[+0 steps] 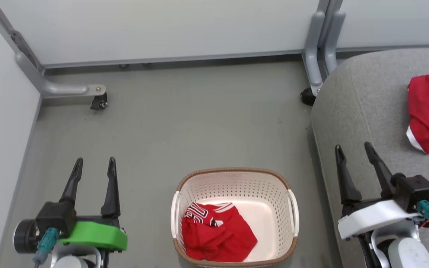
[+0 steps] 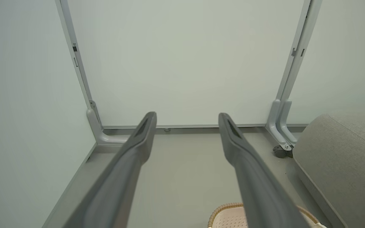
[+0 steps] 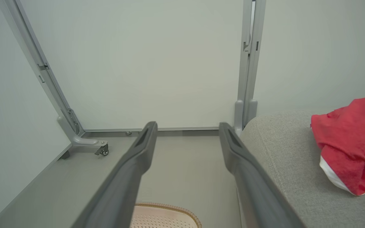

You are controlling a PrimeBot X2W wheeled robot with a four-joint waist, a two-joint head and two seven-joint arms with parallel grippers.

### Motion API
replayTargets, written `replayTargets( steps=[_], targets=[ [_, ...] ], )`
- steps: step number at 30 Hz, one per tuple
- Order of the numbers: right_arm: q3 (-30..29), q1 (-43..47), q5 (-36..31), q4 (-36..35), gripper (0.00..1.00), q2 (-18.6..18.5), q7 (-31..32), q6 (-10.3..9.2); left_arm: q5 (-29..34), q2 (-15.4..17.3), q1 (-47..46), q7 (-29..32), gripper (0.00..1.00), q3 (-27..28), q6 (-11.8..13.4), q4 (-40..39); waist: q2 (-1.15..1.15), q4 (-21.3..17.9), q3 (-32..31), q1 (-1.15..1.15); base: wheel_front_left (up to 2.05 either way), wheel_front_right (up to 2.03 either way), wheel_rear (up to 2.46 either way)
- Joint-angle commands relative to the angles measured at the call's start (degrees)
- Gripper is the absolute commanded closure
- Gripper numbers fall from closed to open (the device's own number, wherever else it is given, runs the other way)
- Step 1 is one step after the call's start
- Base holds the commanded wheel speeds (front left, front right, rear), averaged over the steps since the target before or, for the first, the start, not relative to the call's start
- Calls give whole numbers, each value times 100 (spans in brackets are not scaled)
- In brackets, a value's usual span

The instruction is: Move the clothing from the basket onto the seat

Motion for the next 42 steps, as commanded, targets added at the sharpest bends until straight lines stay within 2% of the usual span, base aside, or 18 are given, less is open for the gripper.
replayTargets(
  steps=[1, 18, 42],
  targets=[
    [16, 123, 46, -50, 0, -10, 37, -2, 92, -39, 156, -17, 0, 66, -53, 19, 0, 22, -192, 0, 0, 0, 0],
    [51, 759, 107, -491, 0, -8, 339, -2, 466, -280, 590, -17, 0, 316, -448, 159, 0, -33, -547, 0, 0, 0, 0],
    [41, 706, 146, -506, 0, -8, 347, -2, 803, -495, 492, -18, 0, 518, -700, 257, 0, -39, -491, 0, 0, 0, 0]
  ],
)
